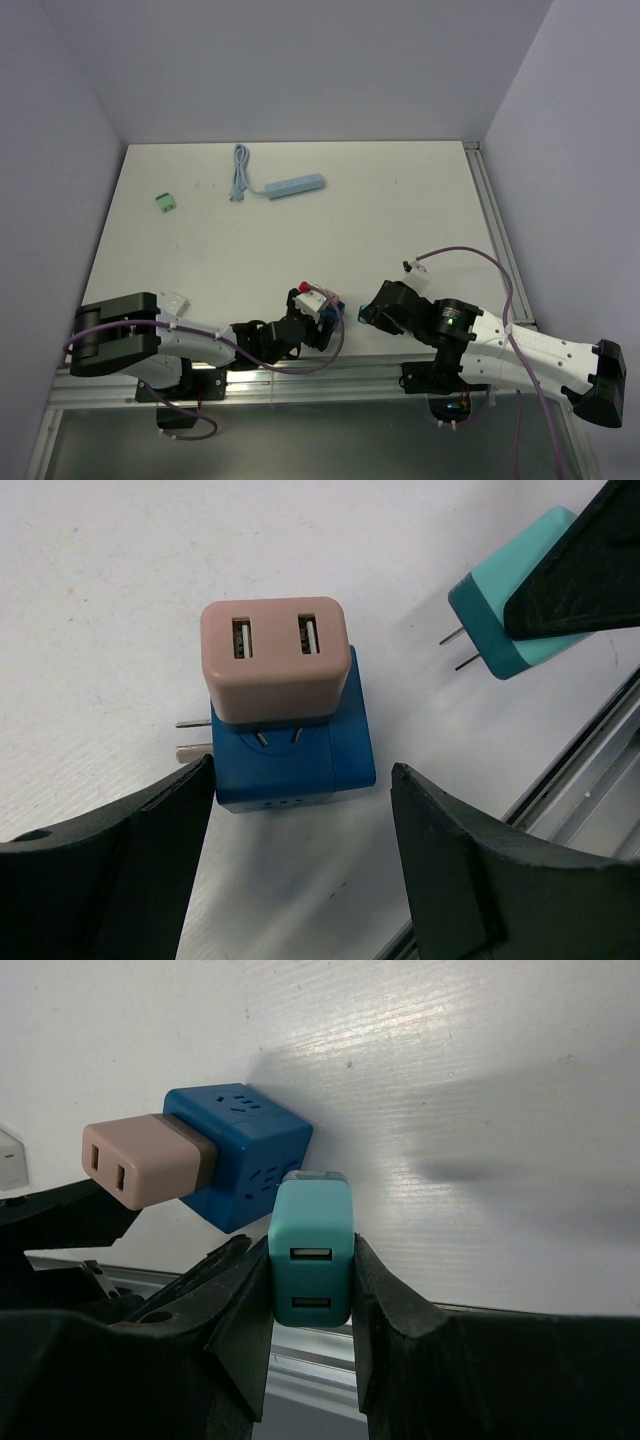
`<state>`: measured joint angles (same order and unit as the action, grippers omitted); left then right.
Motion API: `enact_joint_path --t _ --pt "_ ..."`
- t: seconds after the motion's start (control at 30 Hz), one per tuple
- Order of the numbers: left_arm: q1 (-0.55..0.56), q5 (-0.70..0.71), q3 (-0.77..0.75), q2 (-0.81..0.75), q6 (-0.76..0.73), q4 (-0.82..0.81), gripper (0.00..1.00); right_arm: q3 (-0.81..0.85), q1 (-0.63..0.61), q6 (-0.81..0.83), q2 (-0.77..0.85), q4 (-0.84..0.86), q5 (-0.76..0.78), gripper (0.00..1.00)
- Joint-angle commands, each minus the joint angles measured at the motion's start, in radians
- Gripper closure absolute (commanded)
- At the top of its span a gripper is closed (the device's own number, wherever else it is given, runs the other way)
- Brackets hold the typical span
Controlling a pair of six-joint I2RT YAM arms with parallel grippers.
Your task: Insert the plug
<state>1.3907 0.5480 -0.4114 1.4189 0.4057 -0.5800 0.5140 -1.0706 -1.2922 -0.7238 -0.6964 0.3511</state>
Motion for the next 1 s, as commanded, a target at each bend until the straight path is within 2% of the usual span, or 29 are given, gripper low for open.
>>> enact_joint_path --t 0.0,0.67,0.73,0.77,0.83,0.9,0.97 --pt "-0.007 -0.016 -0.033 0.015 -0.001 -0.043 0.25 -0.009 0.003 -0.004 0.003 0.025 0.023 1.00" --pt "-0.042 -0.082 -0.044 0.051 0.015 -0.064 0.47 -0.012 0.001 -0.004 0.001 0.025 0.022 1.00" --pt "-0.044 -0.088 -0.044 0.051 0.016 -0.066 0.57 -0.014 0.000 -0.005 0.001 0.028 0.020 1.00" --pt "-0.047 -0.092 -0.043 0.049 0.018 -0.067 0.68 -0.014 0.001 -0.004 0.001 0.029 0.020 1.00" --pt "-0.050 -0.103 -0.040 0.041 0.024 -0.067 0.78 -0.014 0.001 -0.002 -0.003 0.034 0.019 1.00" --pt "-0.061 -0.123 -0.033 0.025 0.042 -0.061 0.97 -0.009 0.001 -0.002 -0.008 0.032 0.017 1.00" --pt "-0.076 -0.152 -0.017 -0.004 0.074 -0.064 1.00 -0.006 0.000 -0.002 -0.011 0.031 0.017 1.00"
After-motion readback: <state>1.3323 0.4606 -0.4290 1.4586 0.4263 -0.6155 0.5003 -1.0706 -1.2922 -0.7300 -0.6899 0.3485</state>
